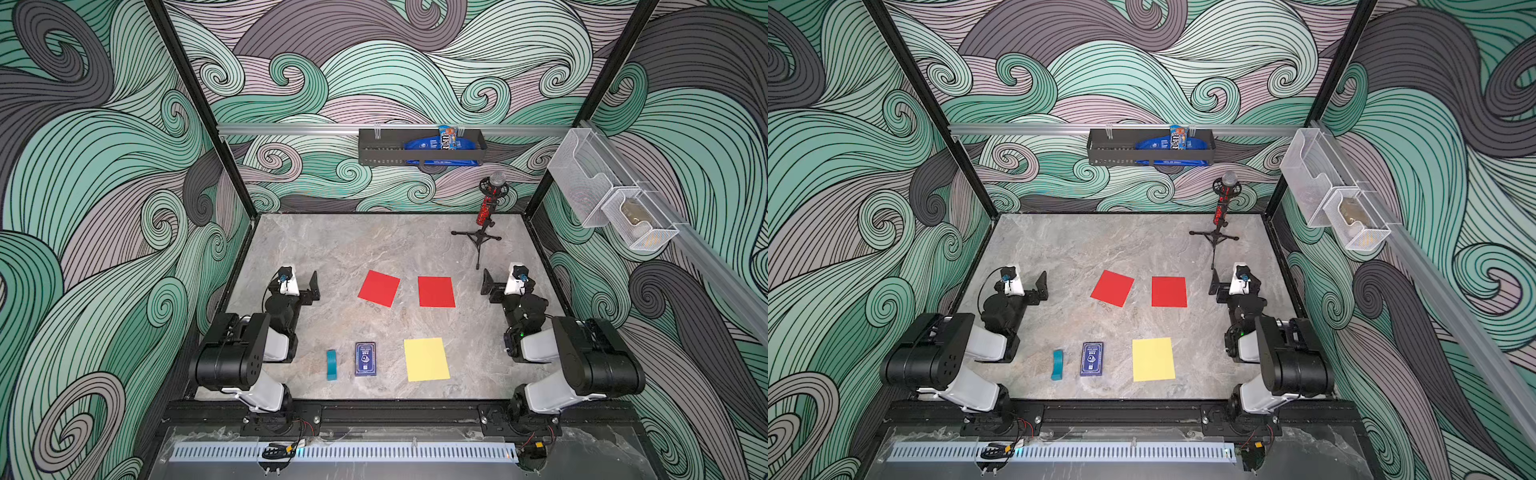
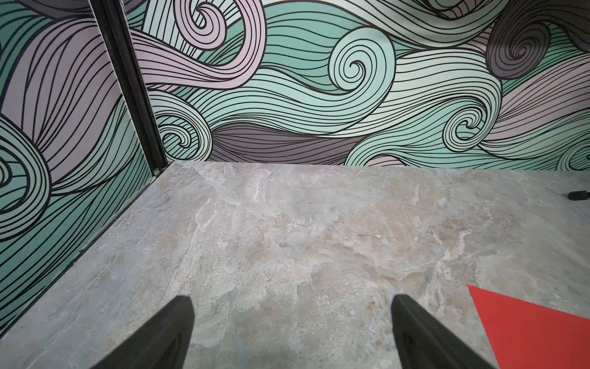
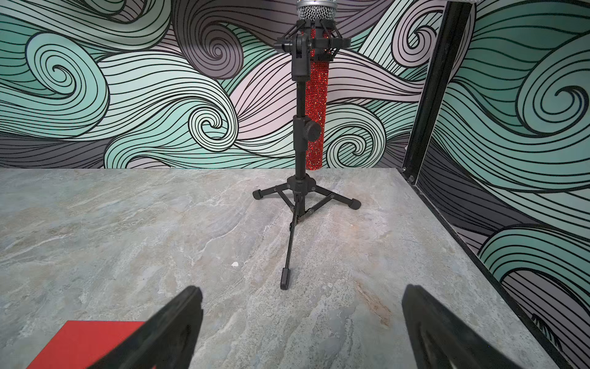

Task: Fold the square paper along the opposite sides
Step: Pick up the paper from the center of the board.

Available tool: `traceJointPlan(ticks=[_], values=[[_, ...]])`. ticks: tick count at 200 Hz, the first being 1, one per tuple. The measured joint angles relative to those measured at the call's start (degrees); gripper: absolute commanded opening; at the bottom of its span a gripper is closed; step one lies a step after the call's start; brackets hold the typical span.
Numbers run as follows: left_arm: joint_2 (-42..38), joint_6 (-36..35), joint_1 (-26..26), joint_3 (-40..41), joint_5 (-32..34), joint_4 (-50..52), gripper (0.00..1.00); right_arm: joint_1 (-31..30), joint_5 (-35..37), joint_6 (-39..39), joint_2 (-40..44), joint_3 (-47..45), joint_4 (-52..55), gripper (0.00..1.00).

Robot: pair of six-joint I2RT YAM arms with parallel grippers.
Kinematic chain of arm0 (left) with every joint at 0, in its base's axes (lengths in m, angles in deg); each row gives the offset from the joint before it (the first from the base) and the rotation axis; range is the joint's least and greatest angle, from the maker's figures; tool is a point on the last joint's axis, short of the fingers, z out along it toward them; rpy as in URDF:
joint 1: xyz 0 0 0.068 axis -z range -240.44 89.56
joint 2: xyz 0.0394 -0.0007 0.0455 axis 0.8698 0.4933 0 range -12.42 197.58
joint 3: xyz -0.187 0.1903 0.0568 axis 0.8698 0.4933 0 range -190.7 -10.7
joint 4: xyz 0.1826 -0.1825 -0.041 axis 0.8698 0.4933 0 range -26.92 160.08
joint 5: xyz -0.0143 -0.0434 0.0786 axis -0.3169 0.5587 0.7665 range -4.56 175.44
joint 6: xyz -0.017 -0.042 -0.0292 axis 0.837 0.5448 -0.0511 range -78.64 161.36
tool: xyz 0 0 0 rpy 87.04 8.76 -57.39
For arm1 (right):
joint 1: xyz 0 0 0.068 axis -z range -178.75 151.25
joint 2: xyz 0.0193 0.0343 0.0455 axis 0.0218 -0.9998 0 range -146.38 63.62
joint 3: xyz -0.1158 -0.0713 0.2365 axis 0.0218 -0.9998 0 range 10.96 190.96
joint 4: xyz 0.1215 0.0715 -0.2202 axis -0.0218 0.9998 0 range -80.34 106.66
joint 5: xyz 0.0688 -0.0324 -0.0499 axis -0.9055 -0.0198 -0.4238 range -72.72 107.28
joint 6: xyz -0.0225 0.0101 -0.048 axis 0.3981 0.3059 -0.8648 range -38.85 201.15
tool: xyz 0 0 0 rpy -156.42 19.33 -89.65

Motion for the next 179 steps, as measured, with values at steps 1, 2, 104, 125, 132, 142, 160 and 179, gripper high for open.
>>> traceJointPlan(ticks=[1, 2, 104, 125, 132, 142, 160, 179], values=[[0.0, 0.0, 0.0, 0.0, 0.0, 0.0, 0.99, 0.0, 0.0, 0.0, 0.0, 0.0, 0.0, 1.00], [0.0, 0.0, 0.0, 0.0, 0.0, 0.0, 0.99, 0.0, 0.0, 0.0, 0.0, 0.0, 0.0, 1.00], [0.0, 0.0, 0.0, 0.0, 0.0, 0.0, 0.99, 0.0, 0.2, 0.0, 0.0, 0.0, 0.0, 1.00], [0.0, 0.0, 0.0, 0.0, 0.0, 0.0, 0.99, 0.0, 0.5, 0.0, 0.0, 0.0, 0.1, 1.00], [0.0, 0.0, 0.0, 0.0, 0.0, 0.0, 0.99, -0.2, 1.4, 0.1, 0.2, 0.4, 1.0, 1.00], [-0.3, 0.2, 0.3, 0.0, 1.2, 0.5, 0.99, -0.9, 3.2, 0.0, 1.7, 2.1, 5.9, 1.00], [-3.8, 0.7, 2.3, -0.5, 6.2, 4.9, 0.99, -3.0, 7.2, 1.8, 6.4, 9.1, 18.5, 1.00], [-9.7, 1.0, 5.5, -3.4, 13.3, 11.5, 0.99, -5.0, 8.3, 8.2, 10.3, 19.5, 30.5, 1.00]])
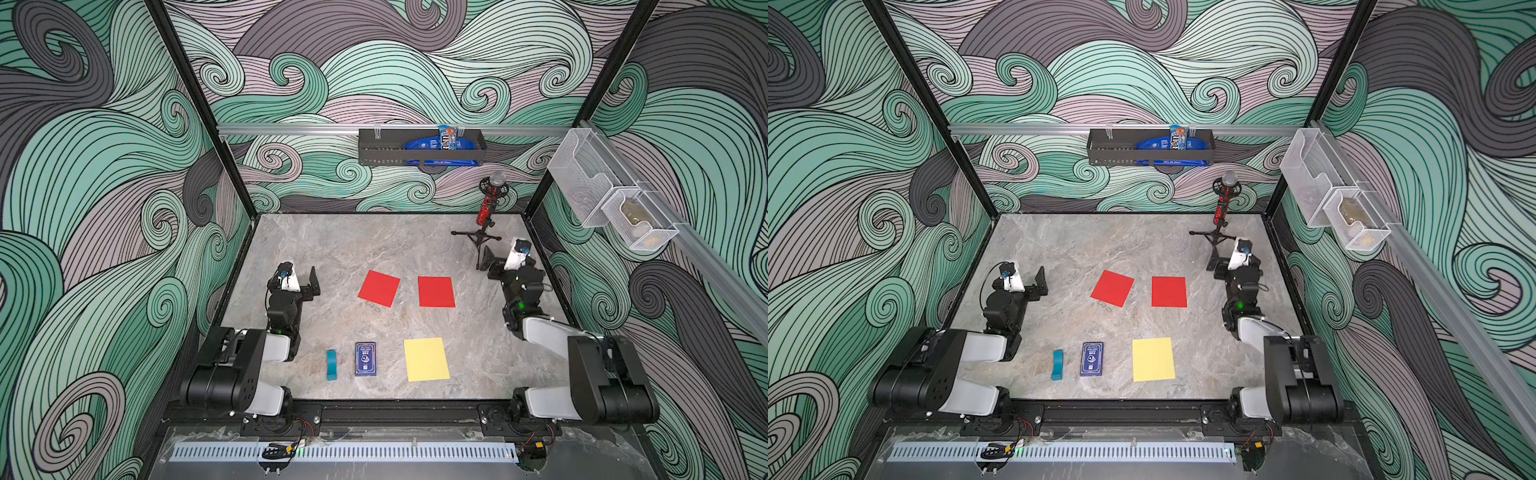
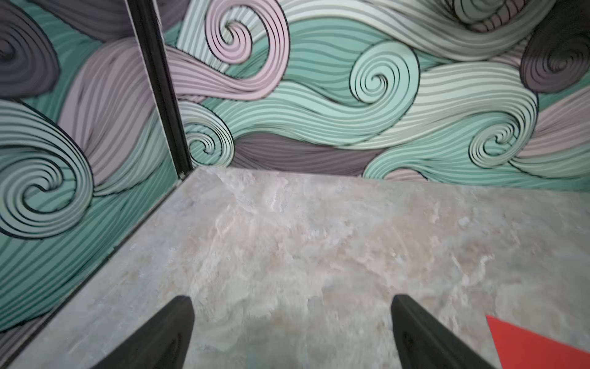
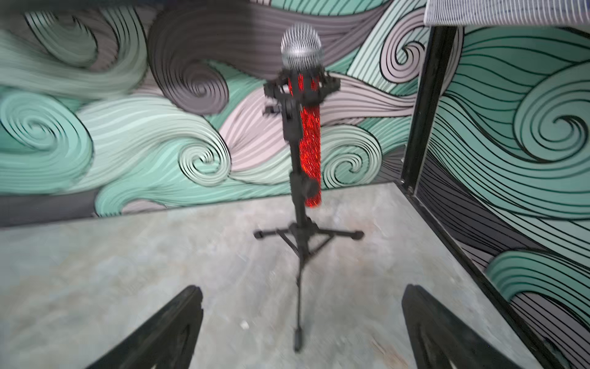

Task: Fold the square paper along the opposite sides
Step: Pick up the paper from the center of the board.

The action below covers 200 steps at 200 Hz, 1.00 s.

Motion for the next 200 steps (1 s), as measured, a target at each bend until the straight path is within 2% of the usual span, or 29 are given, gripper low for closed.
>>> traceJointPlan(ticks=[33, 72, 108, 137, 164, 200], values=[[-7.0, 2.5, 6.3, -9.4, 9.9, 13.5, 0.99, -9.5, 1.1, 7.6, 0.1, 9.6, 11.8, 1.00], [-6.8, 11.2, 8.6, -23.9, 11.6, 37.6, 0.99, -19.8, -3.7, 13.4, -9.0, 18.4, 26.4, 1.00], [-3.7, 19.4, 8.8, -32.8, 8.4, 56.7, 0.98, -28.9, -4.1, 14.8, -15.6, 23.5, 34.9, 0.99], [-1.2, 25.2, 8.8, -37.2, 3.7, 68.7, 0.93, -31.4, -2.4, 16.5, -21.1, 27.2, 39.8, 0.72], [-0.1, 28.2, 8.8, -37.1, -0.7, 74.8, 0.92, -33.9, 1.7, 19.2, -26.7, 31.3, 42.8, 0.72], [0.2, 29.0, 8.8, -36.4, -3.8, 77.7, 0.92, -38.8, 4.5, 21.5, -31.1, 33.8, 44.5, 0.72]])
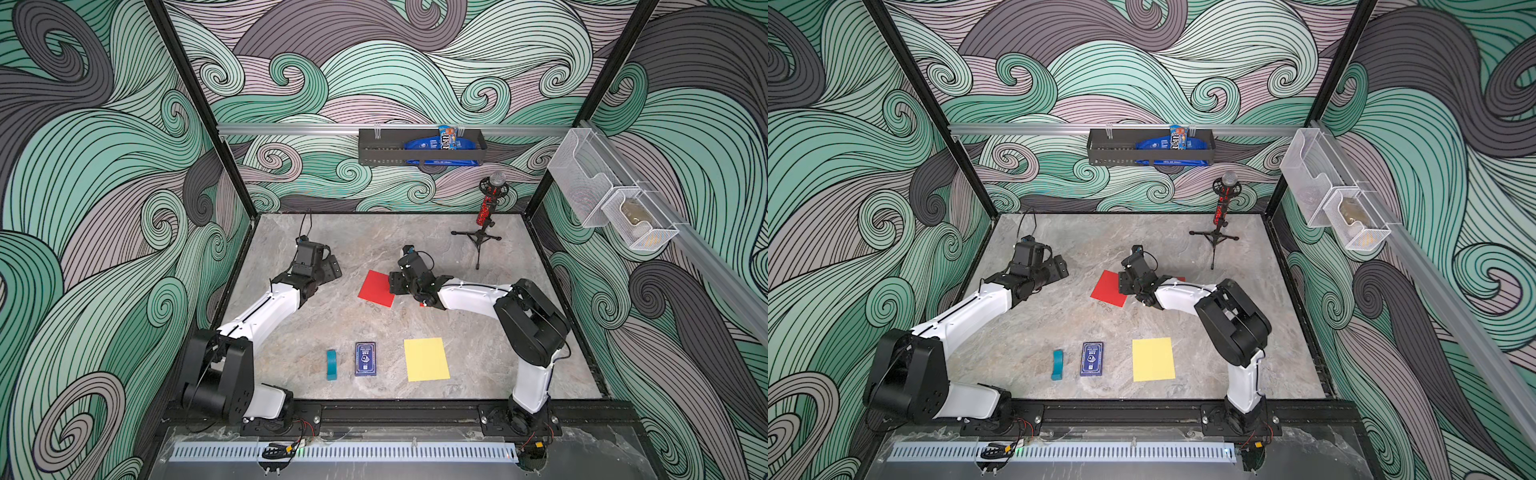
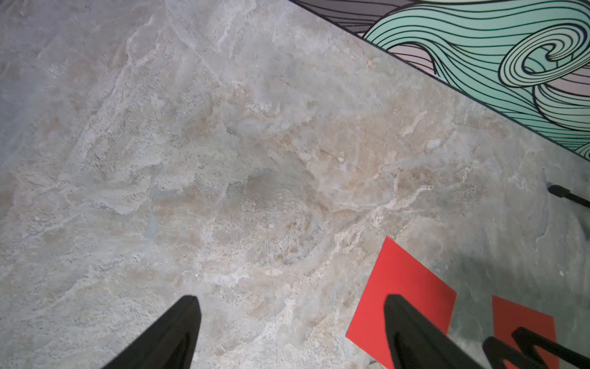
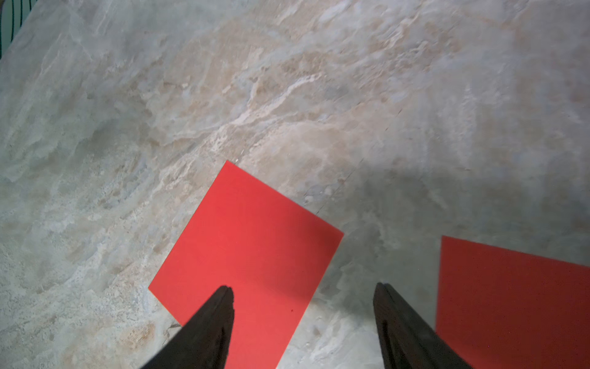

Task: Fold the square paper along the opposite sides
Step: Pick up the paper from the center of the board.

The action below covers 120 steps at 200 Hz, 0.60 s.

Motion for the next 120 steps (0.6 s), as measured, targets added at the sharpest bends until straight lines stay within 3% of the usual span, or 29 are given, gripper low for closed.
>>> traceJointPlan(ticks=[54, 120], values=[[0.1, -0.1, 0.0, 0.2, -4.1, 0.7, 0.89, -1.5, 0.5, -2.7, -6.7, 3.7, 1.7, 0.62], [0.1, -1.0, 0.0, 0.3, -8.4, 0.7, 0.88, -1.0, 0.3, -21.9, -7.7, 3.9, 1.5, 0.61]])
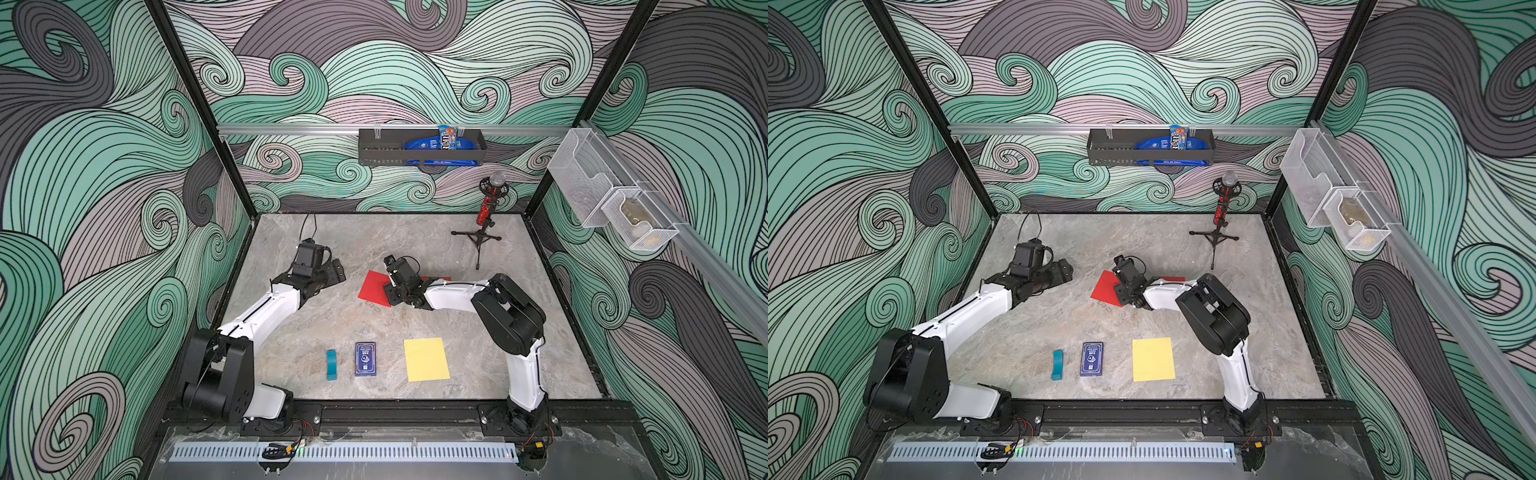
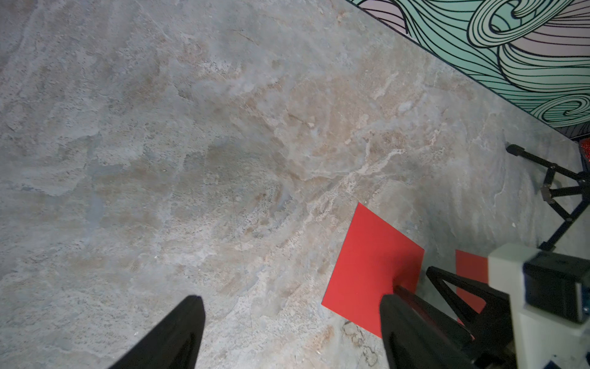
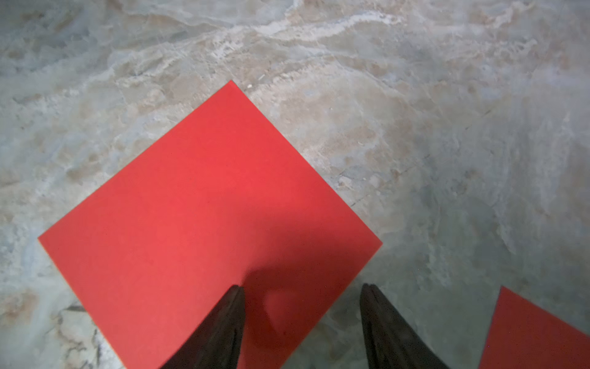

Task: Fold the square paper along the opposite sides
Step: Pick up the paper from the center of the board.

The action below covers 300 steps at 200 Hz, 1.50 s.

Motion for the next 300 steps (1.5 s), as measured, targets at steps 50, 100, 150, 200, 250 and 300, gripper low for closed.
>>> traceJointPlan(ticks=[50, 100, 150, 200, 250, 300], values=[[1.7, -0.2, 0.0, 0.2, -2.7, -0.1, 0.87, 1.2, -1.9, -16.4, 1.4, -2.1, -3.4, 0.64], [2.8, -0.4, 0.0, 0.5, -4.0, -0.1, 0.82, 2.2, -2.0, -15.3, 5.2, -1.6, -3.8, 0.73], [4.4, -0.2, -0.6, 0.5, -4.9, 0.0, 0.79, -1.3, 2.6, 15.6, 11.3, 2.7, -0.2, 0.79], [4.8, -0.1, -0.9, 0.5, -5.1, 0.5, 0.79, -2.9, 3.1, 28.2, 0.6, 9.0, 5.3, 0.87], [4.8, -0.1, -0.9, 0.5, -5.6, 0.9, 0.79, -2.9, 3.1, 25.7, -4.3, 9.4, 7.8, 0.75], [4.9, -0.1, -1.3, 0.5, -6.6, 0.9, 0.79, -3.1, 2.4, 12.6, -4.5, 8.0, 6.2, 0.72]])
